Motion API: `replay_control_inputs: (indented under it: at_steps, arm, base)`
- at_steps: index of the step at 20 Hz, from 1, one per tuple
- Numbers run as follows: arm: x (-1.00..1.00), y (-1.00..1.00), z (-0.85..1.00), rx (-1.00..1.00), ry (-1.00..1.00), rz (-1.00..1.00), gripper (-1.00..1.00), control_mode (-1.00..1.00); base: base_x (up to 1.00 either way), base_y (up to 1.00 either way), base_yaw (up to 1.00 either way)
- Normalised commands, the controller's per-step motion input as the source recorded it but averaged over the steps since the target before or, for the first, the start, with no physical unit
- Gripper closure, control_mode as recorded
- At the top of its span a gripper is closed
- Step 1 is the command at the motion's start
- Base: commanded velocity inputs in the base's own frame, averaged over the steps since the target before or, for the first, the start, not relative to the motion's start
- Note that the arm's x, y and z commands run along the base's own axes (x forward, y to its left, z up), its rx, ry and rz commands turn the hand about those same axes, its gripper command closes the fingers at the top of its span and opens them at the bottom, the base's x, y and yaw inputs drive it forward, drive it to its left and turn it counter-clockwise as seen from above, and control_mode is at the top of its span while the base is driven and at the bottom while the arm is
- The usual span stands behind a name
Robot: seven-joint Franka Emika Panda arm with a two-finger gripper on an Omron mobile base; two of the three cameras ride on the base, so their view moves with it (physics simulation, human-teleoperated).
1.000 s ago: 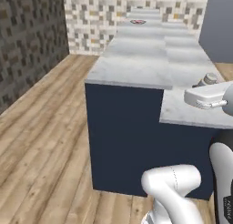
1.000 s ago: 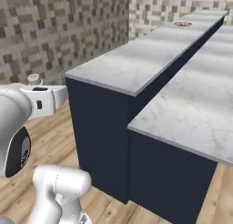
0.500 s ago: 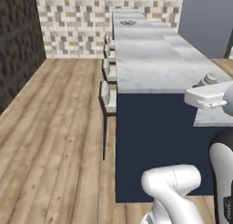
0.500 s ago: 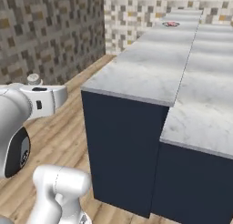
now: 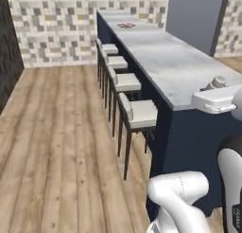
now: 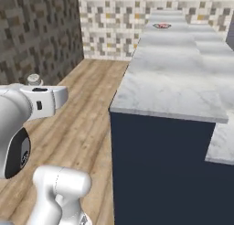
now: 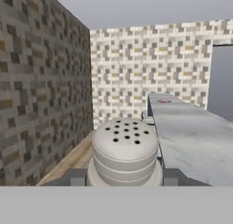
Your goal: Retrieve the shaker from the cabinet and place it next the steak on a plate on the dining table.
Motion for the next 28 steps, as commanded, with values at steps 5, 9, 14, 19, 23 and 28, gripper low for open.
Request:
replay_control_inputs:
  at_steps: [5, 9, 14, 19, 23, 28]
  arm:
    - [0.0, 0.0, 0.0, 0.0, 0.0, 0.0, 1.0, 1.0]
    - [0.0, 0.0, 0.0, 0.0, 0.0, 0.0, 1.0, 1.0]
    - [0.0, 0.0, 0.0, 0.0, 0.0, 0.0, 1.0, 1.0]
    - [0.0, 0.0, 0.0, 0.0, 0.0, 0.0, 1.0, 1.0]
    - [0.0, 0.0, 0.0, 0.0, 0.0, 0.0, 1.0, 1.0]
    - [0.0, 0.0, 0.0, 0.0, 0.0, 0.0, 1.0, 1.0]
  base:
    - [0.72, 1.0, -0.33]
    - [0.73, 1.0, -0.34]
    - [0.73, 1.0, -0.35]
    - [0.71, 1.0, -0.37]
    - [0.73, 1.0, -0.39]
    - [0.75, 1.0, -0.41]
